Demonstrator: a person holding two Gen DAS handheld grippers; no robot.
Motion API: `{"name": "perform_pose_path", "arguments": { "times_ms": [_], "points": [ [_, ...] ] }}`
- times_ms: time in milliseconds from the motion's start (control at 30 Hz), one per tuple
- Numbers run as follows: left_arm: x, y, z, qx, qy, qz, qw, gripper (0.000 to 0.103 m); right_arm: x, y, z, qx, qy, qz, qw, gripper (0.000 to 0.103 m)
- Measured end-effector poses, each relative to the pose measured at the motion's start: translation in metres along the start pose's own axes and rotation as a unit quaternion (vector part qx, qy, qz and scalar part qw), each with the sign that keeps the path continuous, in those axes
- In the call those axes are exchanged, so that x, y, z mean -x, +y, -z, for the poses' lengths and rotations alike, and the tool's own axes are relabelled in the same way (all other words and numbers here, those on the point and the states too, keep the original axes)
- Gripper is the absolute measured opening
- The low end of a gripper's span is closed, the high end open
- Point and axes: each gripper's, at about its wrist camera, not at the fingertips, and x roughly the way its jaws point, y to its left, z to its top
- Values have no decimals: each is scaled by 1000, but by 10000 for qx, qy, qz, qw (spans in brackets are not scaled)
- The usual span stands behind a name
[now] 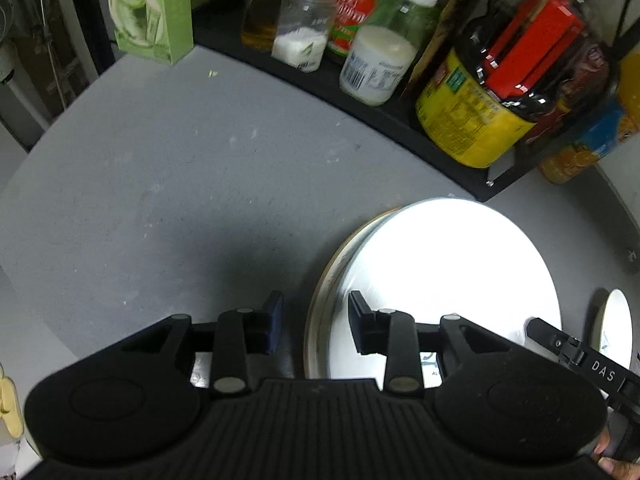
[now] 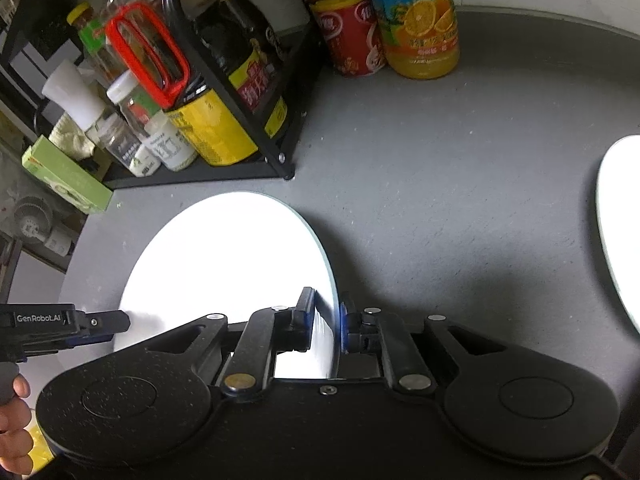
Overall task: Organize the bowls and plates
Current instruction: 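Lower the 'Sweet' plate flat onto the gold-rimmed plate and open both grippers, then move both grippers to the white 'Bakery' plate and close on its rim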
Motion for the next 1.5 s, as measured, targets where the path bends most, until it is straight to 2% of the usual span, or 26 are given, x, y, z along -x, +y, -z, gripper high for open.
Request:
{"name": "perform_pose_path", "arguments": {
  "times_ms": [100, 233, 333, 367, 400, 533, 700, 867, 967, 1300, 1500],
  "points": [
    [-5, 4, -1, 12, 57, 27, 10000, 34, -6, 3, 0, 4, 95, 21, 10000, 15],
    [-10, 7, -2, -9, 55, 2, 10000, 45, -5, 5, -3, -12, 189, 85, 9998, 18],
    [-9, 7, -4, -6, 46, -67, 10000, 46, 5, 3, -7, -141, 78, -11, 9999, 37],
    [-7, 6, -4, -13, 40, -115, 9999, 46, 11, 2, -9, -171, 11, -24, 9998, 48],
    [-5, 5, -5, 4, 49, -156, 9999, 46, 16, 1, -10, -181, -49, -23, 9998, 55],
    [9, -2, -12, 79, 43, 191, 9998, 46, 33, -7, -11, -263, -160, -102, 9995, 70],
    [25, -25, -20, -199, -93, 281, 9994, 53, 49, -19, -13, -520, -290, -104, 9982, 82],
    [33, -50, -23, -450, -172, 491, 9976, 65, 65, -29, -16, -659, -414, -31, 9970, 89],
    [31, -68, -24, -609, -170, 692, 9956, 70, 77, -39, -17, -768, -531, -5, 9956, 89],
    [16, -149, -19, -1408, 64, 1103, 9838, 72, 116, -87, -15, -1378, -1016, 418, 9844, 89],
    [7, -203, -13, -1960, 178, 1441, 9698, 72, 142, -124, -2, -1844, -1265, 738, 9719, 89]
  ]
}}
